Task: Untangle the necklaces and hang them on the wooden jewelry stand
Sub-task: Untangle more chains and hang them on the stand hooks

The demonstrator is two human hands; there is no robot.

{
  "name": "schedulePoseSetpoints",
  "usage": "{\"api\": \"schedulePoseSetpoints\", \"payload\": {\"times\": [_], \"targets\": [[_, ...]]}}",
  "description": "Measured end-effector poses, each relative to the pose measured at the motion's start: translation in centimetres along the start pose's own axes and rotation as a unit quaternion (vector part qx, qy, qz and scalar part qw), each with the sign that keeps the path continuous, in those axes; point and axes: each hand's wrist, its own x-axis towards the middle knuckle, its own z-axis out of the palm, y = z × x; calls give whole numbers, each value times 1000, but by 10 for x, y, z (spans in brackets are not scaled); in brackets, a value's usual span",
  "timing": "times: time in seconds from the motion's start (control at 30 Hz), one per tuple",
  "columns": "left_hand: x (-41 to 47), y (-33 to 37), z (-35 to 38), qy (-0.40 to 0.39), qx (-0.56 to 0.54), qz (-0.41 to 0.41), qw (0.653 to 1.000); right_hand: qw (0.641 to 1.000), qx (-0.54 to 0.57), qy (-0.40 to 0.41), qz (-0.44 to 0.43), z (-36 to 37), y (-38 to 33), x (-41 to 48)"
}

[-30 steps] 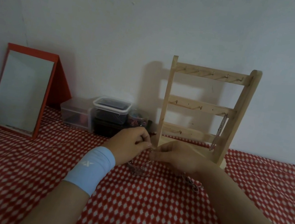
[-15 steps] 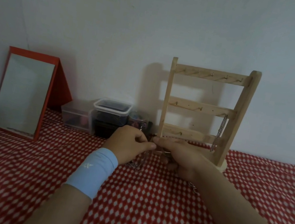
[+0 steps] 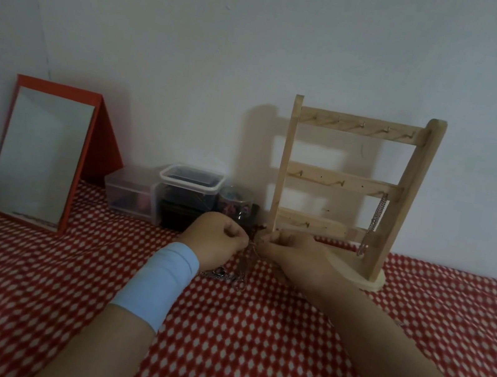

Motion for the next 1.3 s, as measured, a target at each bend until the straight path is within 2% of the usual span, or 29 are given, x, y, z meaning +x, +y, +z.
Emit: {"api": "schedulePoseSetpoints", "payload": {"times": [0.07, 0.13, 0.3, 0.4, 0.5, 0.6, 0.73, 0.8, 0.9, 1.03, 1.1, 1.17, 1.23, 1.3], "targets": [[1, 0, 2, 4, 38, 0, 999, 998, -66, 14, -19, 2, 1, 1], [3, 0, 6, -4, 22, -9, 1000, 994, -104, 21, -26, 2, 2, 3], [6, -2, 6, 49, -32, -17, 998, 995, -84, 34, -39, -2, 1, 1], [6, -2, 1, 35, -154, -39, 987, 983, -166, -30, -73, -9, 2, 2], [7, -1, -2, 51, -270, -62, 960, 977, -183, -80, -80, -13, 1, 1], [5, 2, -9, 50, -378, -86, 920, 981, -162, -77, -73, -16, 1, 1], [2, -2, -21, 22, -418, -109, 901, 979, -188, -66, -50, -26, -1, 2], [0, -5, -30, -7, -396, -99, 913, 980, -183, -60, -51, -30, -2, 2], [-2, -8, -41, -23, -300, -80, 950, 981, -178, -59, -49, -33, -5, 1], [1, -12, -45, 23, -164, -95, 982, 980, -181, -57, -55, -37, -7, 1], [3, -16, -47, 30, -87, -76, 993, 977, -196, -54, -64, -39, -7, 1], [1, -17, -49, 11, -3, -43, 999, 974, -215, -57, -51, -40, -8, 1], [-1, -17, -51, -22, 59, -49, 997, 962, -261, -80, -22, -42, -10, 1], [-5, -16, -53, -108, 111, -81, 985, 932, -334, -141, 13, -43, -14, 0]]}}
